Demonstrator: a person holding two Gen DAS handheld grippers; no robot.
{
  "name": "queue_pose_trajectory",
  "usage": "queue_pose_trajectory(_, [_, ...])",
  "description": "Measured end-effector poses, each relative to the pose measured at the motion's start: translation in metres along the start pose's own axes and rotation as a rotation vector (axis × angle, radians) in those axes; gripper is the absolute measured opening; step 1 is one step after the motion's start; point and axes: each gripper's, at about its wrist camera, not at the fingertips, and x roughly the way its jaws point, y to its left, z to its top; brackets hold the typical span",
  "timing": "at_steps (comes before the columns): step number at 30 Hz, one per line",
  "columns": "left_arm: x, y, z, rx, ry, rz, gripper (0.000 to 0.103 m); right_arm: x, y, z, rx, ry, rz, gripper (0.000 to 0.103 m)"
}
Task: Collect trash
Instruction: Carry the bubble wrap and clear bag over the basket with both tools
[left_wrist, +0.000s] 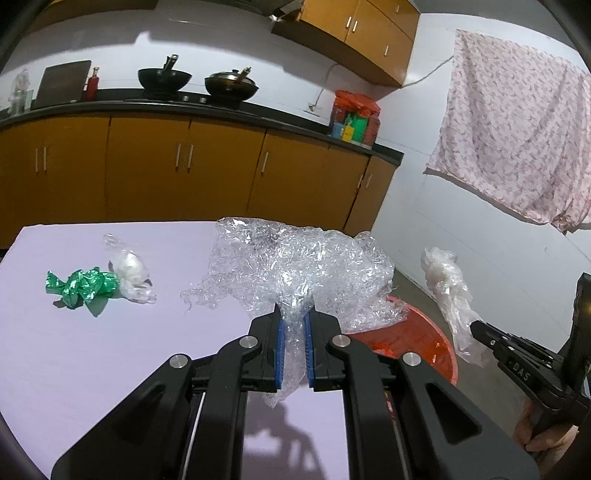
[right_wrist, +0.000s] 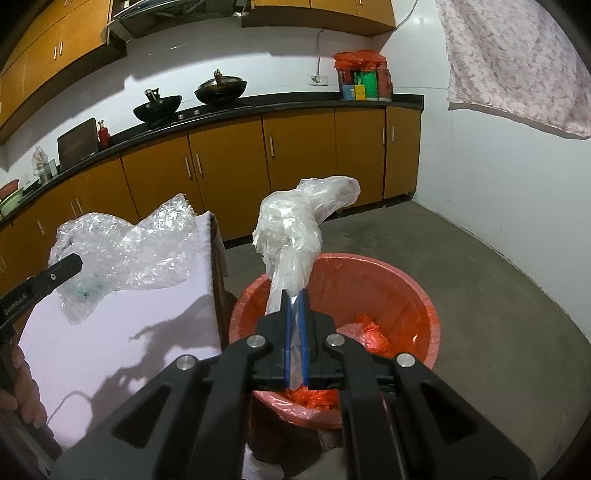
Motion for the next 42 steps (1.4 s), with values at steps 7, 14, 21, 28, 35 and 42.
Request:
queue_pose_trajectory(7, [0.005, -0.010, -0.003, 0.012, 0.015, -0.008, 0.009, 0.001, -0.005, -0.002, 0.016, -0.001, -0.007, 0.006])
queue_pose_trajectory(14, [0.018, -0.020, -0.003, 0.014, 0.037, -0.023, 0.009, 0.002, -0.012, -0.002, 0.031, -0.001, -0.022, 0.006])
queue_pose_trajectory(21, [0.034, -0.042, -0.008, 0.035, 0.060, -0.053, 0.009, 0.004, -0.030, -0.004, 0.055, 0.006, -0.049, 0.006])
queue_pose_trajectory(28, [0.052, -0.065, -0.012, 0.060, 0.087, -0.080, 0.009, 0.008, -0.048, -0.006, 0.079, 0.007, -0.068, 0.006])
queue_pose_trajectory(35, [0.069, -0.081, -0.020, 0.082, 0.115, -0.093, 0.009, 0.014, -0.060, -0.009, 0.103, 0.011, -0.076, 0.006])
queue_pose_trajectory(42, [0.084, -0.089, -0.023, 0.094, 0.137, -0.095, 0.009, 0.020, -0.064, -0.009, 0.121, 0.012, -0.078, 0.006])
